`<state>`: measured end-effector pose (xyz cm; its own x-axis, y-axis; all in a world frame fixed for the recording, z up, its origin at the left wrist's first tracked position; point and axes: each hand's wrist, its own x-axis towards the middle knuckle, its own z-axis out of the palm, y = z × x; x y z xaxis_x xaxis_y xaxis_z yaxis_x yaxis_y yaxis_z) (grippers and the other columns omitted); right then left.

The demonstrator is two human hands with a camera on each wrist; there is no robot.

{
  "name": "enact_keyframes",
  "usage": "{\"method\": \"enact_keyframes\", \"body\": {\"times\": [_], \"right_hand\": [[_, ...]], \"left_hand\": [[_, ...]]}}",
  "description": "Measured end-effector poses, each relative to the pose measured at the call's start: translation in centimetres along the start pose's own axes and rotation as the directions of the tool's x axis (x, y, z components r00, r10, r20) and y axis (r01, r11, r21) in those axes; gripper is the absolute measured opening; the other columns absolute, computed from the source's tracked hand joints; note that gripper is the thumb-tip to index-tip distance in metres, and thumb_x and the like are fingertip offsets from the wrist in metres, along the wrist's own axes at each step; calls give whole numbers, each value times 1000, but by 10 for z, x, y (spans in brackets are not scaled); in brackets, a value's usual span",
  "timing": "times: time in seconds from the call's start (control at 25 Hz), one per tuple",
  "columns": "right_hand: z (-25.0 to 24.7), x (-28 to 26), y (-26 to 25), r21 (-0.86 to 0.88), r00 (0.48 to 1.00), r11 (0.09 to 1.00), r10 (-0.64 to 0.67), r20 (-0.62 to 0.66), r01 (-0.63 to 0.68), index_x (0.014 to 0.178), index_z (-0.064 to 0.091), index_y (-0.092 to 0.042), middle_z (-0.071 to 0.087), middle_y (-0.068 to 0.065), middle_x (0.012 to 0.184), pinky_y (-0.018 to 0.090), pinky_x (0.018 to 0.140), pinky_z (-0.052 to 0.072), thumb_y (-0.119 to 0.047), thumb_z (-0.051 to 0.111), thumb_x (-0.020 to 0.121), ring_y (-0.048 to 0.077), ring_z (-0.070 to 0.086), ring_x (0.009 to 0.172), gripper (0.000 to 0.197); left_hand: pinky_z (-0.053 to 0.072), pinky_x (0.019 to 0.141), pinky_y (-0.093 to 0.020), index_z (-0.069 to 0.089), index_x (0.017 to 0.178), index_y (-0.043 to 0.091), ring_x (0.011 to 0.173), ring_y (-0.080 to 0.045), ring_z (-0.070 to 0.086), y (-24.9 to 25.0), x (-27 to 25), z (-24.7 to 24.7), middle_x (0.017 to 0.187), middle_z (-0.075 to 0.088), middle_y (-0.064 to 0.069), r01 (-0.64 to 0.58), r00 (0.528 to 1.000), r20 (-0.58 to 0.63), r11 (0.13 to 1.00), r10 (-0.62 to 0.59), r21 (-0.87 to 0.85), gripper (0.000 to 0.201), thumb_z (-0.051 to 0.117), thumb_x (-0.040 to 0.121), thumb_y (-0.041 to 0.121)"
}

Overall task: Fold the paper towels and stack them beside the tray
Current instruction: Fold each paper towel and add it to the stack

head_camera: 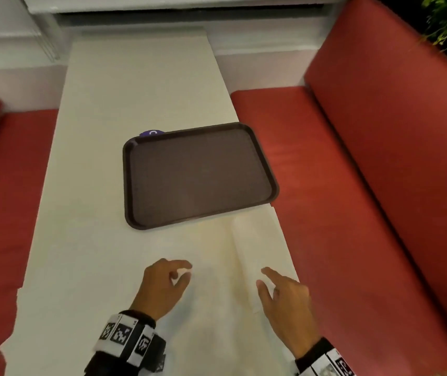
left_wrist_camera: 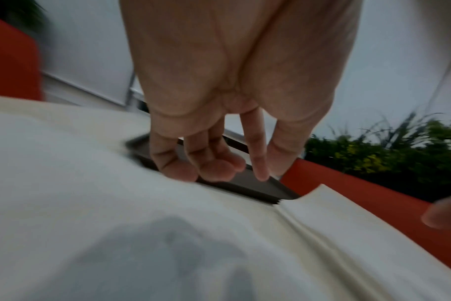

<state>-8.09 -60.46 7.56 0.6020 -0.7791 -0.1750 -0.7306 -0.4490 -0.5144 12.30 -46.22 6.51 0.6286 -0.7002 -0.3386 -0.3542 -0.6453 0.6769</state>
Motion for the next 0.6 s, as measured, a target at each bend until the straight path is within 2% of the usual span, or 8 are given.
{"method": "enact_keyframes", "body": {"times": [0.04,0.08,0.12,0.16,0.24,0.32,0.48,0.6], "right_hand": [[12,0,-12,27,996,998,-65,58,64,122,63,-26,51,-14,65,23,66,47,-41,61,88,0,47,59,37],[27,1,-23,51,984,993,-111,136,105,127,59,-24,60,-8,85,22,77,48,-45,60,88,5,57,77,45],[45,1,-38,48,961,990,-142,236,134,135,50,-21,60,-2,109,24,89,45,-49,58,88,13,58,101,55],[64,1,-52,4,928,989,-141,344,149,142,39,-19,49,2,130,27,100,40,-53,55,88,18,49,121,66],[93,3,-72,-138,876,974,-93,473,178,148,22,-16,27,6,148,34,109,33,-58,52,87,23,30,136,80],[112,6,-83,-236,880,957,-39,474,170,147,21,-15,25,8,148,38,107,35,-57,55,85,25,30,135,82],[125,6,-92,-170,901,984,24,433,55,126,42,-16,49,9,126,34,93,45,-42,68,82,25,52,112,58],[124,4,-101,-75,941,994,98,323,-78,130,40,-12,37,17,127,35,89,49,-29,78,76,31,58,98,68]], "left_hand": [[40,65,-8,67,87,37,63,-7,54,-21,-26,-11,71,56,8,71,997,10,997,-71,-19,16,68,83,21],[41,63,-6,68,83,36,63,-7,56,-41,-50,-19,70,59,7,137,991,12,990,-137,-34,17,69,81,20],[42,63,-5,68,78,38,62,-7,57,-61,-75,-27,68,61,6,200,980,-4,979,-200,-47,19,71,80,18],[42,63,-3,67,74,40,59,-8,57,-80,-98,-32,65,61,5,249,968,-22,967,-251,-47,24,72,78,17],[42,60,-2,66,65,44,53,-4,58,-110,-134,-39,57,60,3,336,938,-68,939,-340,-66,33,75,74,14],[42,57,-3,66,60,46,49,3,55,-135,-169,-43,52,59,1,412,901,-95,903,-424,-120,37,76,72,13],[41,55,-4,64,52,54,44,5,54,-172,-224,-48,50,59,0,457,863,-130,864,-488,-211,44,77,70,16],[40,52,-5,62,51,59,42,4,53,-191,-243,-51,51,58,1,447,875,-101,870,-473,-206,46,75,72,20]]}}
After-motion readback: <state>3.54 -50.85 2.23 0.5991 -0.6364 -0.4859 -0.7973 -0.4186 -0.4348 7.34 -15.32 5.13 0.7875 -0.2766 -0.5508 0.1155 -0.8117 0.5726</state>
